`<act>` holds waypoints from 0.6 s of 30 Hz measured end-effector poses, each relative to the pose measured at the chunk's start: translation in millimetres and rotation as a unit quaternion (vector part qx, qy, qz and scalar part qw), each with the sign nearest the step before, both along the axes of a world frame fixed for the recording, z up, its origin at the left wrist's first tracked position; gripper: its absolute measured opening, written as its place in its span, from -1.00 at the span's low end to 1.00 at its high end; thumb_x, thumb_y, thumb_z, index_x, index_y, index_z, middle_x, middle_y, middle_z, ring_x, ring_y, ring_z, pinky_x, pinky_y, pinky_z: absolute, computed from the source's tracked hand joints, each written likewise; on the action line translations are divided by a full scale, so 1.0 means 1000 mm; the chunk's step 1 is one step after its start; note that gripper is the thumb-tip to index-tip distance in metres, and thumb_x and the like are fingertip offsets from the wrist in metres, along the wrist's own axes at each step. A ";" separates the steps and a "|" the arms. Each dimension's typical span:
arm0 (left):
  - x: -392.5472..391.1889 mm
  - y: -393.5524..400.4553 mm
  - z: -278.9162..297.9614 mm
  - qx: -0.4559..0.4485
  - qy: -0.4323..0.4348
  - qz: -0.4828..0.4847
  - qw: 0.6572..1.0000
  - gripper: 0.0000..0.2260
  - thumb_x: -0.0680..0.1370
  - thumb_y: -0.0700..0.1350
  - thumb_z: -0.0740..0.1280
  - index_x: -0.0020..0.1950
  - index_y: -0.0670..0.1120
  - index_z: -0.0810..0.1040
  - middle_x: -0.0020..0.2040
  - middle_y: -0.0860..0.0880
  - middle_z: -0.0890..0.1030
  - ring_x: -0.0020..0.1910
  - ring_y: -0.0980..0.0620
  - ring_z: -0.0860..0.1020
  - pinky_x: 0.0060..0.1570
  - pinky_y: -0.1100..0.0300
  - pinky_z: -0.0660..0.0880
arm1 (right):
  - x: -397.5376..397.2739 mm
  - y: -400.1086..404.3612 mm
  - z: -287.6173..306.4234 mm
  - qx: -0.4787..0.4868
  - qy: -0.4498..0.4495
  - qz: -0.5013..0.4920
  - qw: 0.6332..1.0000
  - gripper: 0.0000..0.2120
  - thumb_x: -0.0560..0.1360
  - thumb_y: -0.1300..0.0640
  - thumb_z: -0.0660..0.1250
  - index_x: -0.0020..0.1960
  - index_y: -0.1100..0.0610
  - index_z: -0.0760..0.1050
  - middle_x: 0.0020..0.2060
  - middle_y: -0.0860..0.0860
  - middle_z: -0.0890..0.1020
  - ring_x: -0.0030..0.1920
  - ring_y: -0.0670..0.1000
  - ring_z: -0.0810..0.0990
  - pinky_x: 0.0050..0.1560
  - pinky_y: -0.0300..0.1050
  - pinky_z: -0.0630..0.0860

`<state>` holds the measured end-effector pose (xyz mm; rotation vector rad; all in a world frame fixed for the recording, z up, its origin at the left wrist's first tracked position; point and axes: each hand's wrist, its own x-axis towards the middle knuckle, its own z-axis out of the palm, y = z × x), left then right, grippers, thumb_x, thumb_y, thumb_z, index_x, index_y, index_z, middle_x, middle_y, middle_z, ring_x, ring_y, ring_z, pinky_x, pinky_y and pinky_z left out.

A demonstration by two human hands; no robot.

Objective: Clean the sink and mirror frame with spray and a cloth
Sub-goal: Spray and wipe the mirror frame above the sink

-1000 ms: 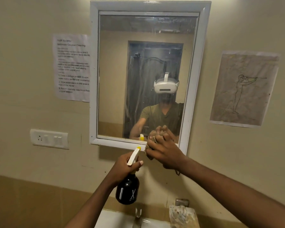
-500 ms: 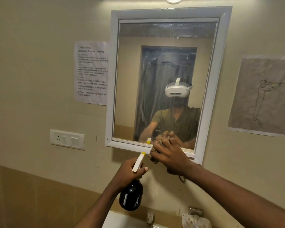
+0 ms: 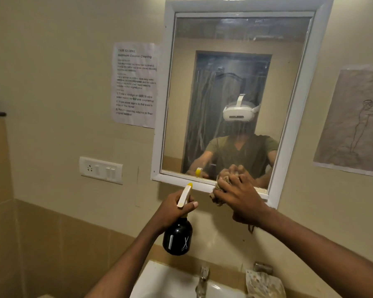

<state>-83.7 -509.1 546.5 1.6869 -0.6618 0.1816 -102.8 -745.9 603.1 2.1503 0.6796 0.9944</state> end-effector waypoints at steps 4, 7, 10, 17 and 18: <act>0.012 0.019 -0.004 0.017 -0.025 0.010 0.999 -0.69 0.42 0.06 0.40 -0.11 -0.20 0.53 -0.29 -0.13 0.58 -0.32 0.06 0.53 -0.25 0.17 0.51 | 0.003 0.018 -0.007 0.019 -0.033 0.017 0.999 -0.71 0.42 0.18 0.34 0.14 0.08 0.47 0.05 0.11 0.53 0.01 0.17 0.45 -0.01 0.16 0.41; 0.025 0.034 -0.006 0.024 -0.029 0.004 0.999 -0.64 0.40 0.09 0.39 -0.17 -0.22 0.50 -0.30 -0.20 0.58 -0.34 0.05 0.55 -0.27 0.18 0.52 | 0.015 0.041 -0.005 0.025 -0.040 0.013 0.999 -0.71 0.42 0.18 0.35 0.13 0.06 0.47 0.05 0.09 0.51 0.00 0.16 0.42 -0.03 0.13 0.39; 0.042 0.054 -0.005 0.046 -0.028 -0.032 0.998 -0.74 0.47 -0.05 0.42 -0.11 -0.25 0.52 -0.28 -0.16 0.56 -0.35 0.13 0.50 -0.32 0.36 0.44 | 0.032 0.076 -0.008 0.041 -0.052 -0.006 0.998 -0.75 0.44 0.19 0.29 0.11 0.06 0.49 0.08 0.11 0.55 0.04 0.20 0.45 0.01 0.17 0.41; 0.071 0.077 -0.007 0.087 -0.048 -0.107 0.989 -0.66 0.40 0.06 0.41 -0.16 -0.23 0.52 -0.30 -0.23 0.57 -0.38 0.08 0.46 -0.30 0.21 0.42 | 0.024 0.082 -0.016 0.030 0.012 -0.110 0.993 -0.37 0.13 0.21 0.47 0.18 0.05 0.44 0.20 0.12 0.49 0.11 0.23 0.45 0.04 0.15 0.32; 0.072 0.077 -0.009 0.085 -0.046 -0.117 0.989 -0.65 0.40 0.06 0.40 -0.17 -0.24 0.51 -0.31 -0.24 0.56 -0.38 0.07 0.46 -0.30 0.19 0.41 | 0.022 0.085 -0.016 0.030 0.007 -0.110 0.993 -0.39 0.14 0.21 0.44 0.18 0.06 0.45 0.20 0.12 0.49 0.10 0.22 0.45 0.04 0.15 0.32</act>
